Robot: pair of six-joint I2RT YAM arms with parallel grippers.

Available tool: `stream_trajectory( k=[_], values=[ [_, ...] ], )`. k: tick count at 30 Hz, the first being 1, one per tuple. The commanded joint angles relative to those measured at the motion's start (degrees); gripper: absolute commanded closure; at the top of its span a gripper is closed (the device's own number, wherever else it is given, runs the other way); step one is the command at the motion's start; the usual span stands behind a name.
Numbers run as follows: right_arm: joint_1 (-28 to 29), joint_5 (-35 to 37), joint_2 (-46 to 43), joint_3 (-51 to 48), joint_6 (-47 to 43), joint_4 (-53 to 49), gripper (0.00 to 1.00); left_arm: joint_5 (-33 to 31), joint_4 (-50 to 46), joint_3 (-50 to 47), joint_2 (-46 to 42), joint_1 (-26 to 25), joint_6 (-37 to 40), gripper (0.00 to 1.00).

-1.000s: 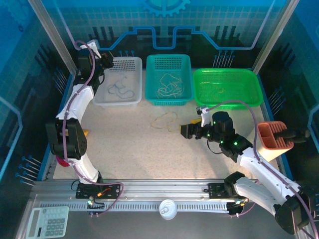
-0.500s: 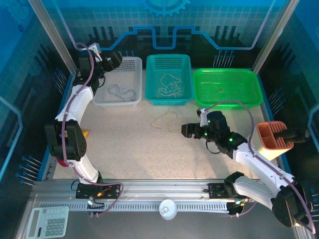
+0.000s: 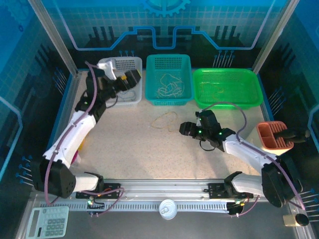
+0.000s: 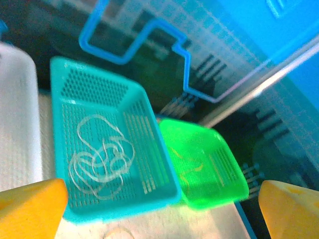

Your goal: Untangle the cables

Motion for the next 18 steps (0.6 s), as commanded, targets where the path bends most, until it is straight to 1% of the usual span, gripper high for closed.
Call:
stream_trajectory(
  k=[1,6,13,16,17,18],
  values=[
    [0.0,-2.1,3.9,0.3,5.3,5.6,0.31,-1.7,1.8,-5.9,-3.9,-2.2,-2.5,0.01],
    [0.8,-3.2,11.2,1.8,8.3,10.2,0.32,-3.1,2.9,-12.4,-8.7,-3.3,-4.9,0.01],
    [2.0,-4.7,19.0,3.7,11.4,17.5,0.38,-3.2,1.1,-14.4,-11.8,-3.6,-4.9,0.01],
    [2.4,-4.4,21.3,5.0,11.6,18.3,0.44,-3.2,1.2,-15.1,-12.5,-3.8,-5.3,0.01],
    [2.5,-4.5,22.0,5.4,11.6,18.6,0.47,-3.1,1.4,-15.4,-12.7,-3.9,-5.4,0.01],
    [2.5,-4.6,22.8,5.7,11.6,18.7,0.53,-3.1,1.5,-15.6,-12.8,-3.9,-5.6,0.01]
  ],
)
